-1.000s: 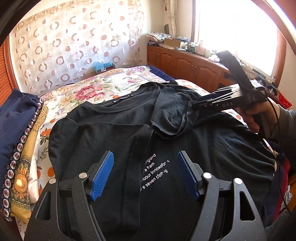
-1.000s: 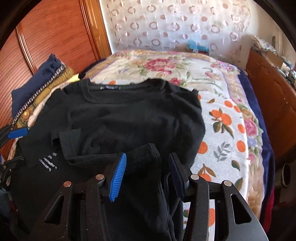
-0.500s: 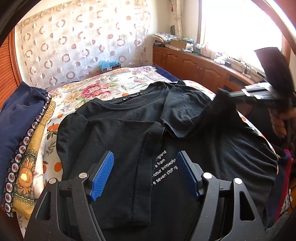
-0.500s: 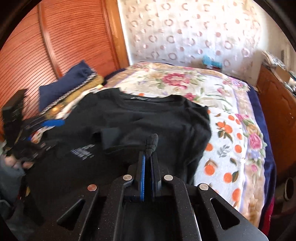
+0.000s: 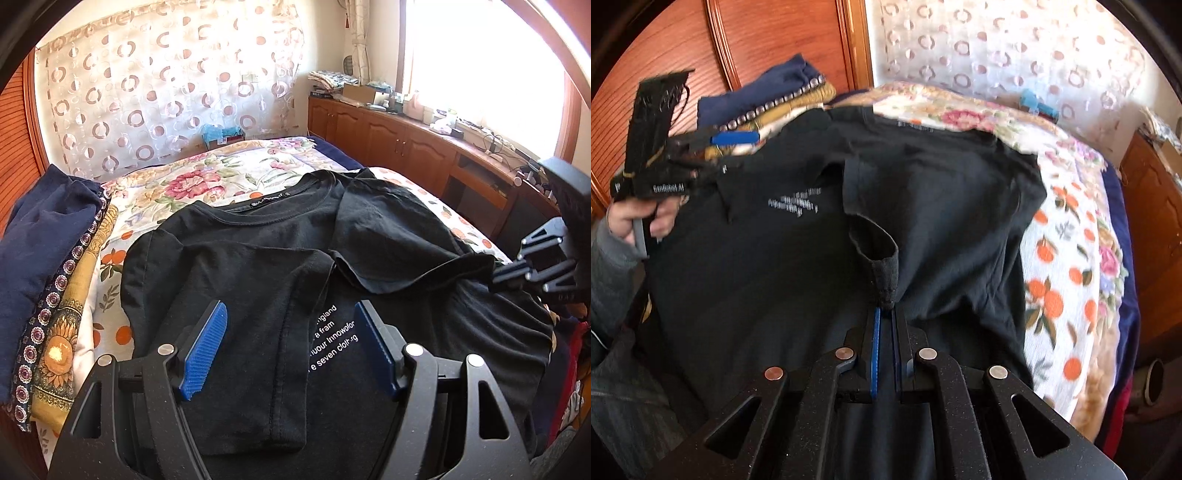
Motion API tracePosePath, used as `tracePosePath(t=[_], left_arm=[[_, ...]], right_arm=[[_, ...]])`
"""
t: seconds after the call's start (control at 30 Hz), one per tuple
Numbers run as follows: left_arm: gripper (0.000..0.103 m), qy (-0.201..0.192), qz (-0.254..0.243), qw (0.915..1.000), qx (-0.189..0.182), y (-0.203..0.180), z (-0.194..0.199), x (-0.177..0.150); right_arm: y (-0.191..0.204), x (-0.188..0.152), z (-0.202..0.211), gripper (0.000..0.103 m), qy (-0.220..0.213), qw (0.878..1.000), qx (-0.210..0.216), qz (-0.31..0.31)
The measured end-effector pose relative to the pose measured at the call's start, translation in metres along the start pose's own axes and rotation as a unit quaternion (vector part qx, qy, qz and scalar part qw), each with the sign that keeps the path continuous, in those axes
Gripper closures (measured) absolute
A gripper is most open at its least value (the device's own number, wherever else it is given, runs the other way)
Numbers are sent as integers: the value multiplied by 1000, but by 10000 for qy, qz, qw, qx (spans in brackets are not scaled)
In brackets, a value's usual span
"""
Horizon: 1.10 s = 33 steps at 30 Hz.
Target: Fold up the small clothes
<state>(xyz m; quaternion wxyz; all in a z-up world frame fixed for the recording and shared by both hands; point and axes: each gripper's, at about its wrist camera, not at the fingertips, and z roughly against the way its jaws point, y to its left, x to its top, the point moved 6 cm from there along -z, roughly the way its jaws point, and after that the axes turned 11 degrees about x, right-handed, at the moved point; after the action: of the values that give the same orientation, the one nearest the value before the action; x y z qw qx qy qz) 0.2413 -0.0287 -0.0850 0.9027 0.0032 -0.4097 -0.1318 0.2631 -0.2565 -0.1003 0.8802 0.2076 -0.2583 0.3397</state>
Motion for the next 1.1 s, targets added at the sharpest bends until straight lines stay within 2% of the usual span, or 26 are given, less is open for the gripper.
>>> tracePosePath(t=[0.1, 0.17, 0.27, 0.4, 0.53, 0.57, 0.6, 0.63, 0.77, 0.9, 0.97, 1.0, 1.1], left_arm=[[31, 9, 17, 10000, -15, 0, -2, 1], [31, 23, 14, 10000, -34, -2, -5, 3], [31, 43, -26, 10000, -44, -5, -8, 5], [31, 89, -67, 9999, -60, -9, -14, 6], [31, 129, -70, 9999, -65, -12, -19, 6], [31, 139, -70, 9999, -53, -11, -20, 6], [31, 141, -74, 9999, -41, -10, -19, 6], [31, 149, -75, 9999, -10, -8, -21, 6], [31, 165, -15, 9998, 133, 11, -26, 10], [31, 196, 89, 9988, 438, 47, -31, 17], [31, 221, 137, 9981, 562, 64, -33, 20], [31, 244, 174, 9977, 614, 74, -35, 21], [33, 359, 251, 9964, 729, 97, -42, 25]], right_arm=[[1, -6, 3, 92, 98, 9999, -4, 66], [-2, -7, 6, 77, 74, 9999, -99, 27], [-14, -6, 16, 72, -157, 9996, -183, -150], [-40, -9, 17, 71, -356, 9950, -859, -375], [-62, -15, -2, 71, -306, 9908, -1186, -580], [-66, -17, -6, 73, -269, 9904, -1203, -626], [-69, -18, -7, 82, -286, 9906, -1161, -660], [-72, -20, -8, 98, -294, 9906, -1151, -672], [-89, -29, 4, 98, -334, 9872, -1267, -910], [-96, -30, 14, 97, -498, 9872, -1045, -1096], [-96, -26, 23, 86, -615, 9868, -1041, -1079], [-101, -23, 27, 84, -668, 9862, -1091, -1049], [-105, -9, 38, 57, -912, 9842, -1169, -963]])
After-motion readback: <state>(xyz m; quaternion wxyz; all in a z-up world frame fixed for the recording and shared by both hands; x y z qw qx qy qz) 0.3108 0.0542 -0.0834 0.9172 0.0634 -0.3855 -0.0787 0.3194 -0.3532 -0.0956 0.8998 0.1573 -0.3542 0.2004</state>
